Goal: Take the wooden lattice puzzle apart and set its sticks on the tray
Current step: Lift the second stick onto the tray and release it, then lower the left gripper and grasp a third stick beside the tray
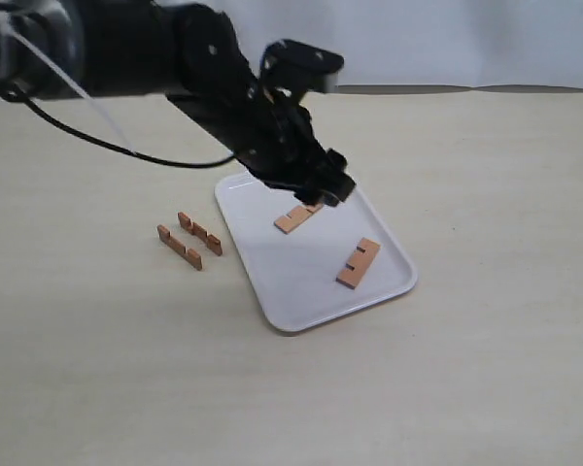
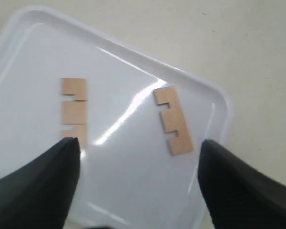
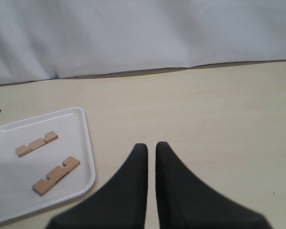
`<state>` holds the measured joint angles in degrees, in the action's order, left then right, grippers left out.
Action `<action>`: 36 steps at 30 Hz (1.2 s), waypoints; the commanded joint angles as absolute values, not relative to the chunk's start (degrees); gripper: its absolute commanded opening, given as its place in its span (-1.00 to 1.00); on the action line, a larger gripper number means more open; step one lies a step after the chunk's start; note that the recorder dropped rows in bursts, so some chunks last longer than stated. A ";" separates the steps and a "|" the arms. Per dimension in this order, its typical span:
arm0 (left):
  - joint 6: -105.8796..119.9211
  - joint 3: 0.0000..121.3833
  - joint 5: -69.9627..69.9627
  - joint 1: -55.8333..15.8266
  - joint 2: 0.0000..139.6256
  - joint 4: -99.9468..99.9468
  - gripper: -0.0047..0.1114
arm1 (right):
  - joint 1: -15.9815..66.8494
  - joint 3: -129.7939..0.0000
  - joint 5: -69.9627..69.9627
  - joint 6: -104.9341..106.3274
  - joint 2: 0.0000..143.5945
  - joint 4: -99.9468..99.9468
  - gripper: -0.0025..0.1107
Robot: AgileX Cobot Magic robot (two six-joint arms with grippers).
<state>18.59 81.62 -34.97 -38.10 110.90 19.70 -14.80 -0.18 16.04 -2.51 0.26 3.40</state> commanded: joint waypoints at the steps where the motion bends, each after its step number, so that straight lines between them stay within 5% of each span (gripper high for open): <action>1: 1.69 82.00 -43.55 -32.41 105.32 3.72 0.21 | -15.21 0.00 16.22 -2.28 0.00 3.65 -0.85; 6: -10.52 77.07 -49.84 -25.78 105.36 -6.47 -0.13 | -15.21 0.00 16.22 -2.28 0.00 3.65 -0.85; 14: -19.65 68.22 -36.90 -24.69 106.35 -4.92 -0.13 | -15.21 0.00 16.22 -2.28 0.00 3.65 -0.85; 36: -22.22 67.56 -31.62 -24.69 113.26 -4.89 -0.13 | -15.21 0.00 16.22 -2.28 0.00 3.65 -0.85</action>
